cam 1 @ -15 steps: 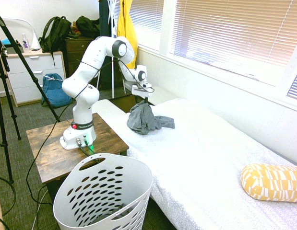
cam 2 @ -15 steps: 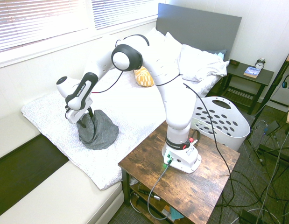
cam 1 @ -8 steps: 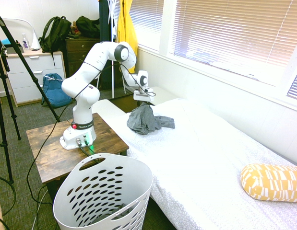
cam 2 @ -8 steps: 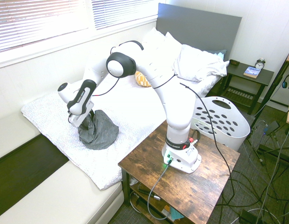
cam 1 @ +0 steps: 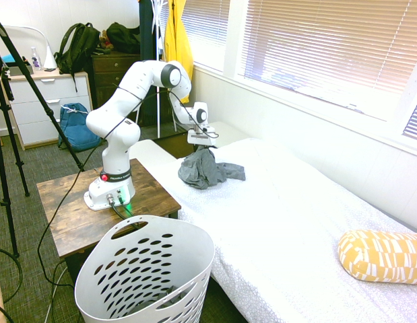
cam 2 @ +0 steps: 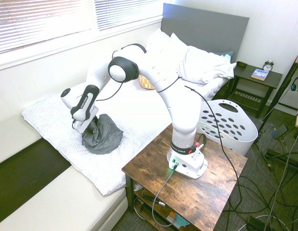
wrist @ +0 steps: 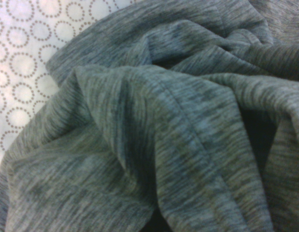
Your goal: Put my clothes in the laundry bag
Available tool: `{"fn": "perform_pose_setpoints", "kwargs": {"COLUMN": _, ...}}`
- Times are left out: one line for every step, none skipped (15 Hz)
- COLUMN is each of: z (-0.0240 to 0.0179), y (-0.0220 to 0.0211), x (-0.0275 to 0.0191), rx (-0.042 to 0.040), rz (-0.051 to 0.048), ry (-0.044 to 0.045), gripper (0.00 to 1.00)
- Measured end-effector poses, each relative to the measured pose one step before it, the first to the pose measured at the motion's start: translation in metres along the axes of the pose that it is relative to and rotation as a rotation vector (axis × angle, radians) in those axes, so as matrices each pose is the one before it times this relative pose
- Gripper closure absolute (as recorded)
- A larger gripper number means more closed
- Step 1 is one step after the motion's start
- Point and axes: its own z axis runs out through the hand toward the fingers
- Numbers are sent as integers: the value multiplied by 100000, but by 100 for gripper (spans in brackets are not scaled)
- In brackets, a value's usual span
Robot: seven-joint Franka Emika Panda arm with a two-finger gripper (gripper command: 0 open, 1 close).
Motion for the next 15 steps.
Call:
{"fn": "perform_pose_setpoints", "kwargs": {"z": 72, "y": 84, "x": 50, "rx": -187, "rz": 188, "ry": 9, "gripper": 100}}
{"fn": "perform_pose_setpoints", "kwargs": {"z": 106, "y": 127, "x": 76, "rx": -235, "rz": 208, "ry": -25, "gripper": 100}}
{"fn": "perform_pose_setpoints", "kwargs": {"z": 82, "y": 91, "x": 41, "rx": -152, "rz": 179, "ry": -23, "gripper": 100}}
{"fn": "perform_pose_setpoints", "kwargs": {"z": 88, "y": 69, "x": -1, "rx": -137, "rz": 263, "ry": -36, "gripper": 100}}
{"fn": "perform_pose_setpoints", "kwargs": {"z": 57, "y": 48, "x": 5, "rx": -118, "rz": 277, "ry": 22, "gripper": 100}}
{"fn": "perform_pose_setpoints", "kwargs": {"z": 27, "y": 48, "x": 53, "rx": -32, "rz": 135, "ry": 101, "gripper": 100}}
{"fn": "perform_pose_setpoints", "kwargs": {"z": 33, "y": 69, "x": 89, "rx": -8, "rz": 127, "ry": 148, "gripper": 100}}
{"fn": "perform_pose_setpoints", "kwargs": {"z": 29, "y": 69, "x": 95, "rx": 35, "rz": 158, "ry": 149, "gripper": 100}}
{"fn": "perform_pose_setpoints", "kwargs": {"z": -58, "y": 45, "x": 117, "rx": 248, "rz": 204, "ry": 240, "gripper": 100}}
{"fn": "perform_pose_setpoints", "kwargs": {"z": -333, "y": 32, "x": 216, "rx": 529, "rz": 308, "ry": 451, "gripper": 100}}
{"fn": "perform_pose_setpoints", "kwargs": {"z": -742, "y": 67, "x": 337, "rx": 933, "rz": 515, "ry": 744, "gripper": 100}}
{"fn": "perform_pose_setpoints", "kwargs": {"z": -1085, "y": 141, "x": 456, "rx": 793, "rz": 718, "ry": 734, "gripper": 100}}
{"fn": "perform_pose_setpoints", "kwargs": {"z": -1614, "y": 325, "x": 564, "rx": -244, "rz": 445, "ry": 191, "gripper": 100}}
{"fn": "perform_pose_setpoints", "kwargs": {"z": -2073, "y": 591, "x": 586, "rx": -1359, "rz": -985, "ry": -358, "gripper": 100}}
{"fn": "perform_pose_setpoints", "kwargs": {"z": -2327, "y": 959, "x": 572, "rx": -2124, "rz": -1527, "ry": -807, "gripper": 100}}
